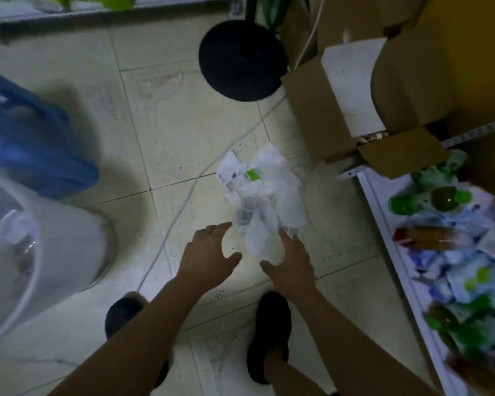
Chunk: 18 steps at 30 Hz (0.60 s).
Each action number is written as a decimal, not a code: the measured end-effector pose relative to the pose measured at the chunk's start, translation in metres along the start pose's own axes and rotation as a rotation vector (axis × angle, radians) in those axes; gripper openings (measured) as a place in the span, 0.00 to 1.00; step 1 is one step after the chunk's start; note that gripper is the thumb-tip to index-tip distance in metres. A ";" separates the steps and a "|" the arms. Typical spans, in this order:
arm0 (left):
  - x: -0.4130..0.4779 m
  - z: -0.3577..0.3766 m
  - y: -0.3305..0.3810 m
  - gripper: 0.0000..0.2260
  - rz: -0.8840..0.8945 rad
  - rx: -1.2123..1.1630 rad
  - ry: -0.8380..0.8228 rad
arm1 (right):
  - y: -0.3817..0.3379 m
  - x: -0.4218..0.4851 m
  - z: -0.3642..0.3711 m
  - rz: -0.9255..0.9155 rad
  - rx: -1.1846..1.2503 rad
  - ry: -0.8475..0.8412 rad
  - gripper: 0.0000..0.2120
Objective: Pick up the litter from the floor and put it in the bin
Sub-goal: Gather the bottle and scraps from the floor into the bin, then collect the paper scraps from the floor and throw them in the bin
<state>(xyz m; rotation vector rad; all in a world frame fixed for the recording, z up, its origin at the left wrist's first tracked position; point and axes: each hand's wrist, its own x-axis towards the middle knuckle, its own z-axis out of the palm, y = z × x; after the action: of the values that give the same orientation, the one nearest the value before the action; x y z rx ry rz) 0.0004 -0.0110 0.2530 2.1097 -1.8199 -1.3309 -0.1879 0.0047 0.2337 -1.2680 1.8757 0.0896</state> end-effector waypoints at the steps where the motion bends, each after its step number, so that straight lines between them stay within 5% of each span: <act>1: 0.008 0.017 0.007 0.32 0.001 0.018 -0.017 | 0.018 0.012 -0.005 0.005 -0.012 -0.007 0.41; 12: 0.142 0.187 -0.037 0.32 0.165 0.217 -0.082 | 0.168 0.187 0.023 -0.037 -0.275 -0.147 0.42; 18: 0.224 0.267 -0.073 0.36 0.288 0.527 -0.131 | 0.218 0.280 0.069 -0.040 -0.327 -0.042 0.49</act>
<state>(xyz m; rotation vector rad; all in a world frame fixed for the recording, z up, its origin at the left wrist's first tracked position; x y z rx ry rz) -0.1230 -0.0487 -0.0788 1.8742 -2.6458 -1.0217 -0.3545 -0.0612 -0.0804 -1.5081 1.8494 0.4130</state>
